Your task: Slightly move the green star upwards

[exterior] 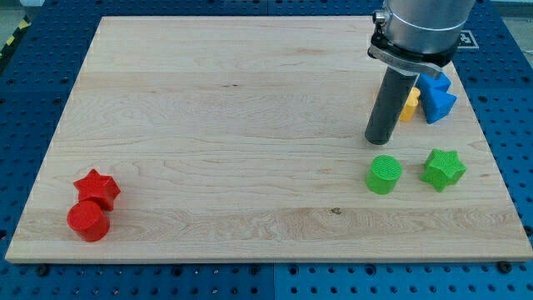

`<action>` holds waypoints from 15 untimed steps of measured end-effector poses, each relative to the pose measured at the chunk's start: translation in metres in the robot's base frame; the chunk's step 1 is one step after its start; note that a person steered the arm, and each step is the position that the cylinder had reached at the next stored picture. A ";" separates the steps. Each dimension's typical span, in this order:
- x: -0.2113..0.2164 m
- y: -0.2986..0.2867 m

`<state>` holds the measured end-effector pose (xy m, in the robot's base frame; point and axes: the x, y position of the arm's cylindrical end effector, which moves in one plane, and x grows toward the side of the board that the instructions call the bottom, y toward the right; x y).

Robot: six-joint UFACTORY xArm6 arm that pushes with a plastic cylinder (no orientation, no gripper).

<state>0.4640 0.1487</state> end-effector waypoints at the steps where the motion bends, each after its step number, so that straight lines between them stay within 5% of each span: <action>1: 0.006 0.033; 9: 0.012 0.064; 12: 0.054 0.132; 15: 0.089 0.116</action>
<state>0.5525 0.2642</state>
